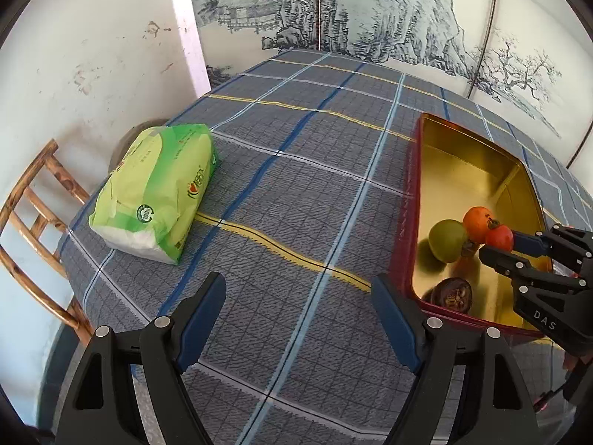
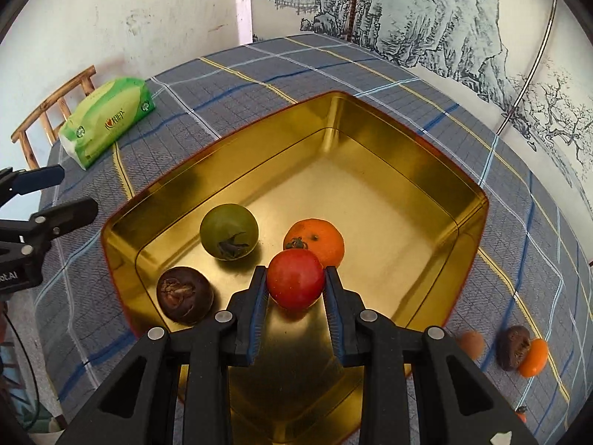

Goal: Organize fruits
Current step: 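Carry the red tomato into the tin with the right tool and release it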

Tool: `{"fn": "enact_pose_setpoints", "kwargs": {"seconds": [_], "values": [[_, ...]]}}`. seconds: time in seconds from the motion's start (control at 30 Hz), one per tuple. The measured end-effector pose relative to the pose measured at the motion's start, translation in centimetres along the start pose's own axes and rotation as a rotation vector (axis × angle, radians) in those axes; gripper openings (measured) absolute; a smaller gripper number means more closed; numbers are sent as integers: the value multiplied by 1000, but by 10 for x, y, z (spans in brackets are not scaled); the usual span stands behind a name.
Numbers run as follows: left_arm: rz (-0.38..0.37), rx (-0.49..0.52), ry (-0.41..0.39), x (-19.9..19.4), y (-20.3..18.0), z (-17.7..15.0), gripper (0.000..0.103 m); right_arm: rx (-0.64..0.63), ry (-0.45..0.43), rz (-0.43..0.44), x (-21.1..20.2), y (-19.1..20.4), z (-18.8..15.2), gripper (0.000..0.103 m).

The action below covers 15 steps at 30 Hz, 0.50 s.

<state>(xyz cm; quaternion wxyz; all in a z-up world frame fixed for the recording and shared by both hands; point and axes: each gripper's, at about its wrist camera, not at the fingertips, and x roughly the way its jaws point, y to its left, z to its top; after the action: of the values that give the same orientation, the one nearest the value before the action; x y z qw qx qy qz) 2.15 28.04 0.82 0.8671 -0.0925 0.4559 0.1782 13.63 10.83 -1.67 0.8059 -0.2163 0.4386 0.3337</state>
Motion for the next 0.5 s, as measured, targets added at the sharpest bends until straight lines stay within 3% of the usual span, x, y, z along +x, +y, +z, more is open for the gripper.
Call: {"fn": "enact_pose_setpoints", "kwargs": {"seconds": [0.5], "values": [[-3, -1, 23, 6, 3, -6, 81, 16, -10, 19, 3, 5, 3, 29]]}}
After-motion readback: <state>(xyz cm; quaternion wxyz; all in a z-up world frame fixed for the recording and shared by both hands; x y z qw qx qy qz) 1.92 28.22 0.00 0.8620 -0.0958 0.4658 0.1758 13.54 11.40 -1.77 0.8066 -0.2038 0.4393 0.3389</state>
